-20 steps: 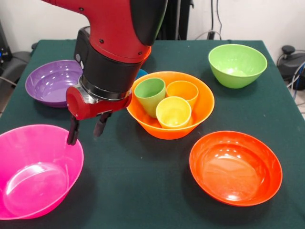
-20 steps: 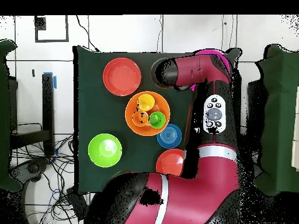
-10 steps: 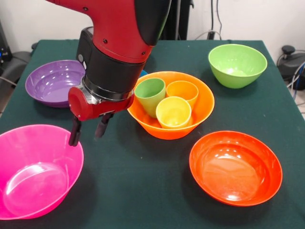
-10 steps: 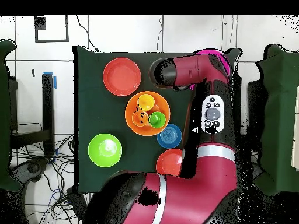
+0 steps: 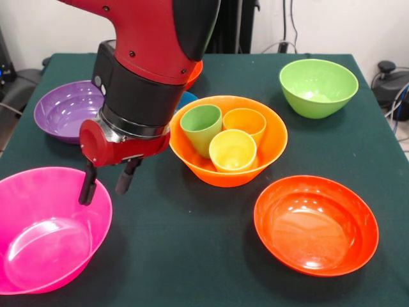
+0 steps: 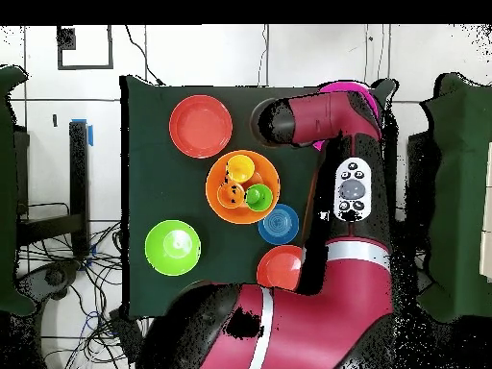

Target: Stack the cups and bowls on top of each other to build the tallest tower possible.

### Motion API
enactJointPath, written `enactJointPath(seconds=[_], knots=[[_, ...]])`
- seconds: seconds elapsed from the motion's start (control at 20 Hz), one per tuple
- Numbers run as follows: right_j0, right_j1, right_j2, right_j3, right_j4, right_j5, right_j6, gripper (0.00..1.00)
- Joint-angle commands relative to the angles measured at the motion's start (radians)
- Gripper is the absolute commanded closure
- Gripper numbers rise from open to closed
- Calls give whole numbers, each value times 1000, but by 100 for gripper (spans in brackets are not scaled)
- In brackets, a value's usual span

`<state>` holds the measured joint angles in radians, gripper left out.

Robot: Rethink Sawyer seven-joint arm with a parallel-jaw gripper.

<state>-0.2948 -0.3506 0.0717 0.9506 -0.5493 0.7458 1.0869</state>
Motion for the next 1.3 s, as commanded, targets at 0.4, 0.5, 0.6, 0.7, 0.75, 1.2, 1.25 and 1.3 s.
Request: enactJointPath(seconds=[0.4, 0.5, 0.6, 0.7, 0.75, 1.2, 1.25, 1.3], knots=[[32, 59, 16, 57, -17, -32, 71, 0], [34, 61, 13, 57, -17, -34, 74, 0], [37, 63, 9, 55, -16, -29, 76, 0], [38, 64, 8, 58, -15, -32, 80, 0], [38, 65, 8, 58, -14, -33, 79, 0], [38, 67, 8, 79, 0, -33, 80, 0], [38, 66, 8, 81, 4, -26, 79, 0], [38, 67, 9, 82, 8, -21, 77, 0]])
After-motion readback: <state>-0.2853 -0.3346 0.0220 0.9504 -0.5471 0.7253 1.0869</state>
